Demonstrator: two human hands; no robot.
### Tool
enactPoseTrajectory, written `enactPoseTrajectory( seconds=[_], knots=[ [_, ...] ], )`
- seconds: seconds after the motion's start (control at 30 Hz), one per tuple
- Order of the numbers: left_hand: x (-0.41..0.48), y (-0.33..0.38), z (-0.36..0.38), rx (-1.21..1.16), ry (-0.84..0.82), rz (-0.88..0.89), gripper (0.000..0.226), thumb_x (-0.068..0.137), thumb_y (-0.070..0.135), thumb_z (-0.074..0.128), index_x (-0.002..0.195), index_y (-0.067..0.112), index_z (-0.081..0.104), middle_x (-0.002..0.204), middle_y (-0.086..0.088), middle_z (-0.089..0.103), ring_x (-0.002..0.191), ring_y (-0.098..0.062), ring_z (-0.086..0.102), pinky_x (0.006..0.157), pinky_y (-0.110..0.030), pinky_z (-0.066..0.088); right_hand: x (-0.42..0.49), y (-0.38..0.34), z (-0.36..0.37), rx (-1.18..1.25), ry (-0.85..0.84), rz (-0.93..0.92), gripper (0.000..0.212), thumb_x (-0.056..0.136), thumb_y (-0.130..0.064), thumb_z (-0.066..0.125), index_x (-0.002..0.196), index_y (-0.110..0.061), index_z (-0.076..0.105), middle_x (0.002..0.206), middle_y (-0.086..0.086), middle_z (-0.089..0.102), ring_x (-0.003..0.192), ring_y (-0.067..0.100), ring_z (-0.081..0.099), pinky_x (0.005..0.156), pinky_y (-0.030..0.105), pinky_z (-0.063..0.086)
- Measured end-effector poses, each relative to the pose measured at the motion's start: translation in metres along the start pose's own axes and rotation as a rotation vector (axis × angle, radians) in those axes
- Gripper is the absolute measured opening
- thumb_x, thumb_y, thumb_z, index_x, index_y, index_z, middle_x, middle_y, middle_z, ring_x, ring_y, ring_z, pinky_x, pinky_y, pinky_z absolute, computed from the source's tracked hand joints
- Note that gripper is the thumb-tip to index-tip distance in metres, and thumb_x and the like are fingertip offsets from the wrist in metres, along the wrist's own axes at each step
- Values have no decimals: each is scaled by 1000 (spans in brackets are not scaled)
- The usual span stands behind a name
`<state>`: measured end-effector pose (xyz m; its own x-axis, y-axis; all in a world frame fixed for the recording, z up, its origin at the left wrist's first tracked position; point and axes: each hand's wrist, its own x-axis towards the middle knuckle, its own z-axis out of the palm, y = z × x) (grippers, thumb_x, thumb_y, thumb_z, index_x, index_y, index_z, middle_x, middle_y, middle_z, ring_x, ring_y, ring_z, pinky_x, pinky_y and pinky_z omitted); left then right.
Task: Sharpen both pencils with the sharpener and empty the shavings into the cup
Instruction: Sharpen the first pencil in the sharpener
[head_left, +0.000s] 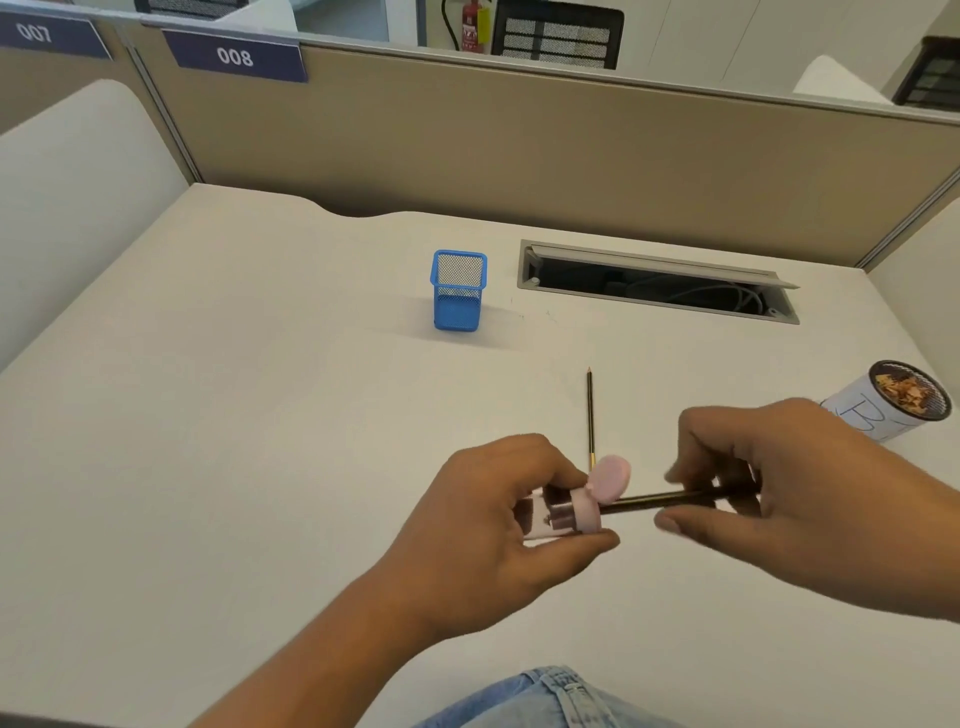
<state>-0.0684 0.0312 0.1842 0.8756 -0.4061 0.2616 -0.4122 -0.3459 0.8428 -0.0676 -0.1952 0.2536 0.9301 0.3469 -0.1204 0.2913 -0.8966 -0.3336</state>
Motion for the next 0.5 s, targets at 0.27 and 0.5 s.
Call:
enactPoseTrajectory(
  seconds=[0.27,0.5],
  knots=[
    [-1,10,-2,-214,-5,-187,21,71,26,86,78,19,67,67,12,63,48,-2,44,52,-9,36,-3,7,6,-397,324,-538,28,94,-35,57,72,-18,61,57,-2,60,44,27,51,35,34,41],
    [-3,-2,2,193,-41,189,22,78,30,80,89,21,63,75,17,46,62,12,39,58,-2,23,7,-4,4,456,-308,309,35,77,-44,75,58,-22,56,50,-3,53,49,13,37,51,29,31]
  ],
)
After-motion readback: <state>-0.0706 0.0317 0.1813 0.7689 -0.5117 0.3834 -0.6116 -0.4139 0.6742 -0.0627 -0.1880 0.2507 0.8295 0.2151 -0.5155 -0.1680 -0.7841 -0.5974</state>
